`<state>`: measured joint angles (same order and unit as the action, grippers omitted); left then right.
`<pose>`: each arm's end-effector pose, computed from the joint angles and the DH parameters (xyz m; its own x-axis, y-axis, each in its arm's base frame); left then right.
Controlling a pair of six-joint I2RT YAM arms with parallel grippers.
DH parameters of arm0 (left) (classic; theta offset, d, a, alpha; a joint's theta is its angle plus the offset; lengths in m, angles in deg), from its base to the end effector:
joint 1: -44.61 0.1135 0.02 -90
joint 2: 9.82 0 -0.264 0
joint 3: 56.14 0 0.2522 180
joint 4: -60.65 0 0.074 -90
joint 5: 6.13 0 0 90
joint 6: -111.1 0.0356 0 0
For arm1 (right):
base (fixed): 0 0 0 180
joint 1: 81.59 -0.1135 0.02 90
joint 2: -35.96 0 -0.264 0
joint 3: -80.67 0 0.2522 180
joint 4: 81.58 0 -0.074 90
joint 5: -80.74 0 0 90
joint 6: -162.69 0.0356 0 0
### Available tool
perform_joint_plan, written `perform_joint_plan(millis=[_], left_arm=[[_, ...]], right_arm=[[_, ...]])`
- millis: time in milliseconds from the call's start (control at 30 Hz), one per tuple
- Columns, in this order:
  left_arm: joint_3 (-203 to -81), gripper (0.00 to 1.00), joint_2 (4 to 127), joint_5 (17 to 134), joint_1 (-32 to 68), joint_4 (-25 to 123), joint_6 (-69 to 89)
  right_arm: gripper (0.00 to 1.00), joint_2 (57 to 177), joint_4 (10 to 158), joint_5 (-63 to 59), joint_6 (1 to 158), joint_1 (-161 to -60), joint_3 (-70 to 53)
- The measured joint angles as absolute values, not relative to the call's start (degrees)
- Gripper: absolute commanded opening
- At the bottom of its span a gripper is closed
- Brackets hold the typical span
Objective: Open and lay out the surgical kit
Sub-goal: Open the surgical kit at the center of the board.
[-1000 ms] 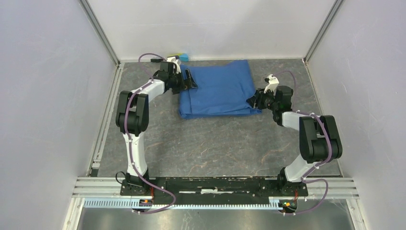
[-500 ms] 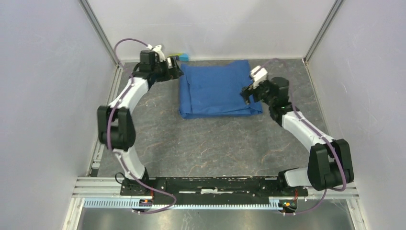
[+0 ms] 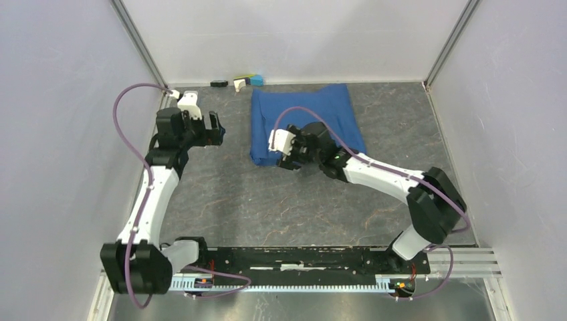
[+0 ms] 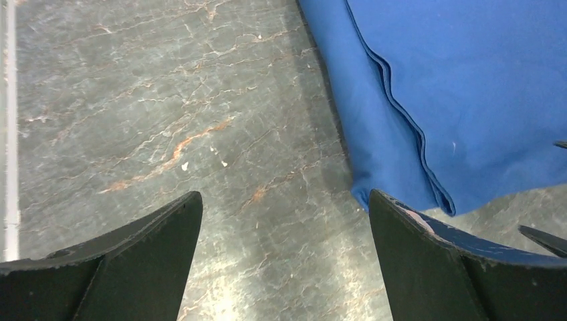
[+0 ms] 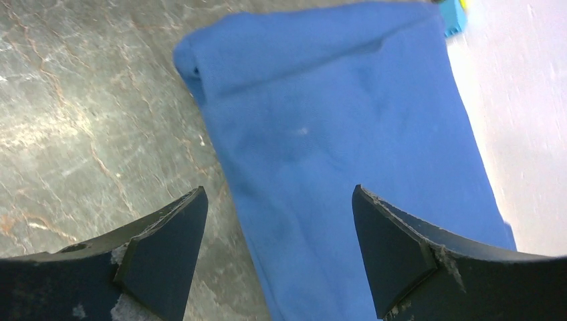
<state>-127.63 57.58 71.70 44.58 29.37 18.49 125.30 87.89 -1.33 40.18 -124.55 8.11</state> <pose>0.2669 -0.0076 0.3255 -0.4650 -0.0443 -0.8842 0.1670 0.9764 -0.1367 0.2568 0.2459 0.2545 0.1278 -0.6083 -0.7833 -0.8253 0.3728 -0.4242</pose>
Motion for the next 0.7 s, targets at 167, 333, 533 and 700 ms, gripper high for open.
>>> perform_joint_plan(millis=[167, 333, 533, 700], left_arm=[[-124.4, 1.0, 49.6, 73.25, 44.54, 28.34, 20.48], [-122.43, 1.0, 44.38, 74.32, 44.54, 28.54, 21.36], [-121.99, 1.0, 44.33, 74.59, 44.54, 28.51, 21.4], [-121.99, 1.0, 44.92, 74.57, 44.54, 28.58, 21.4]], right_arm=[[0.85, 132.91, 84.78, -3.02, 37.27, -128.99, 1.05], [0.82, 137.82, 82.2, -3.76, 36.2, -130.65, -3.06], [0.67, 141.71, 81.13, -5.03, 35.81, -130.78, -6.08], [0.46, 142.48, 81.2, -6.12, 35.7, -130.78, -6.25]])
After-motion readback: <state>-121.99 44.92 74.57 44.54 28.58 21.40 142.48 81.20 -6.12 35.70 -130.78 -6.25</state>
